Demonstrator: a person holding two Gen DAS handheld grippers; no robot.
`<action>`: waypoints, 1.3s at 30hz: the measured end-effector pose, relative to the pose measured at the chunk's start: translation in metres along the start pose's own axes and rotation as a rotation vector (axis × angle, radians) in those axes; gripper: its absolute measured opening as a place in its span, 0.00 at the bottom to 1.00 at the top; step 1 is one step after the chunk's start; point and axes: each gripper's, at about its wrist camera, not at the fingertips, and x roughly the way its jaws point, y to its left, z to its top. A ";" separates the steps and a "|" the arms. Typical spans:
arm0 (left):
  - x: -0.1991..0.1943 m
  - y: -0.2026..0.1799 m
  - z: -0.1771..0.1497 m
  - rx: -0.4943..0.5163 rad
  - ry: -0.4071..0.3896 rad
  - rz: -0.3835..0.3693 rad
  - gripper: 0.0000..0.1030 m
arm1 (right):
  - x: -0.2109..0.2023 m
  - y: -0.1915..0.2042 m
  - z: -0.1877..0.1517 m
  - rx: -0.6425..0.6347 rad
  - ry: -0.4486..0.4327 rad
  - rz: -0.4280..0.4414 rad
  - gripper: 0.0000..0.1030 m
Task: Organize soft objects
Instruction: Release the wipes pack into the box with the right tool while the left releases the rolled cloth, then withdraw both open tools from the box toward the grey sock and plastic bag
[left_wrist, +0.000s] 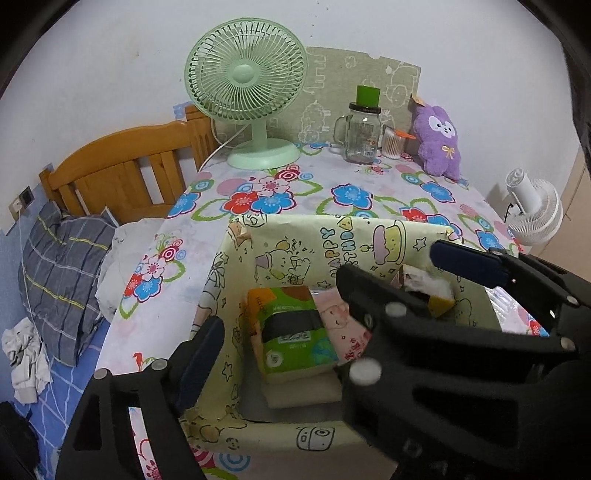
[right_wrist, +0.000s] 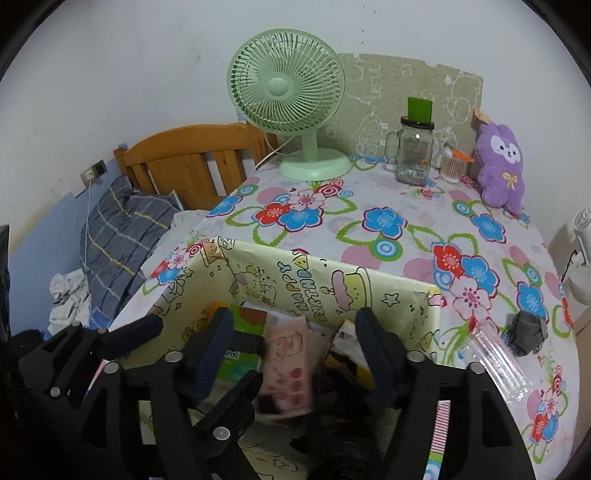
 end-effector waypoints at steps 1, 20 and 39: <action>0.000 -0.001 0.000 -0.001 -0.002 0.000 0.84 | -0.001 0.000 -0.001 -0.007 -0.002 -0.008 0.73; -0.026 -0.038 0.005 0.023 -0.064 -0.016 0.95 | -0.043 -0.027 -0.007 0.024 -0.055 -0.054 0.78; -0.063 -0.083 0.011 0.043 -0.155 -0.033 0.96 | -0.098 -0.060 -0.009 0.047 -0.141 -0.079 0.86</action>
